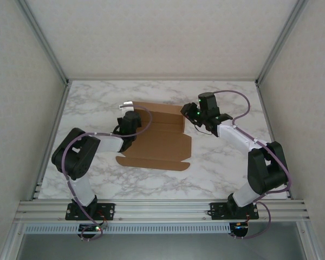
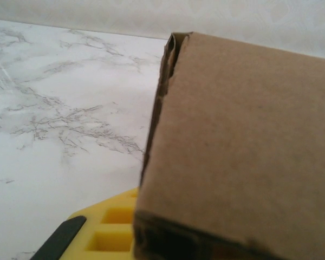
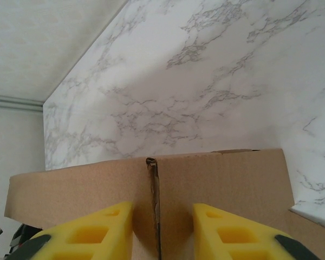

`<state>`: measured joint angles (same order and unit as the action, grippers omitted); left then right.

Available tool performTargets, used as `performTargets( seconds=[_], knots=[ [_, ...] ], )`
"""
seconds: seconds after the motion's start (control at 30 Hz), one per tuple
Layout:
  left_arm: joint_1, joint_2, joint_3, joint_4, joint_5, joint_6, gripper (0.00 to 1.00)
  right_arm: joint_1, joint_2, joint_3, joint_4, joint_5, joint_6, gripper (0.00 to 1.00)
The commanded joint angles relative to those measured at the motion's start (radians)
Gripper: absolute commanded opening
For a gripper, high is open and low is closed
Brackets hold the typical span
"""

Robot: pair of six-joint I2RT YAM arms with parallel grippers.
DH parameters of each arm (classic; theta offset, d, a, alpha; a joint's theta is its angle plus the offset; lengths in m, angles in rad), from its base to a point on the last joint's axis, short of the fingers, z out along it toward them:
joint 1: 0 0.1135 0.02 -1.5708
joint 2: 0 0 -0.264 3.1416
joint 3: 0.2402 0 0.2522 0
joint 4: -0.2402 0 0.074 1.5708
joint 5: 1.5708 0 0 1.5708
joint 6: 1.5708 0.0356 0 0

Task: Fold the paper box

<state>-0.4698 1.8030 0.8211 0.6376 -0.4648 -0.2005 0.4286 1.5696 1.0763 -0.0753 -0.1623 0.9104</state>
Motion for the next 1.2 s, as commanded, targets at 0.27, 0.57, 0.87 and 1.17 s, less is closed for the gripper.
performTargets(
  seconds=[0.27, 0.57, 0.87, 1.17],
  knots=[
    [0.079, -0.117, -0.120, 0.062, 0.200, -0.073, 0.63, -0.009, 0.013, 0.050, -0.150, 0.008, -0.076, 0.32],
    [0.099, -0.195, -0.220, 0.142, 0.319, -0.062, 0.65, -0.033, 0.018, 0.051, -0.130, -0.021, -0.080, 0.32],
    [0.099, -0.121, -0.209, 0.159, 0.325, -0.076, 0.61, -0.035, 0.039, 0.062, -0.107, -0.085, -0.084, 0.33],
    [0.086, -0.035, -0.106, 0.094, 0.228, -0.071, 0.36, -0.034, 0.036, 0.053, -0.083, -0.116, -0.058, 0.33]
  ],
)
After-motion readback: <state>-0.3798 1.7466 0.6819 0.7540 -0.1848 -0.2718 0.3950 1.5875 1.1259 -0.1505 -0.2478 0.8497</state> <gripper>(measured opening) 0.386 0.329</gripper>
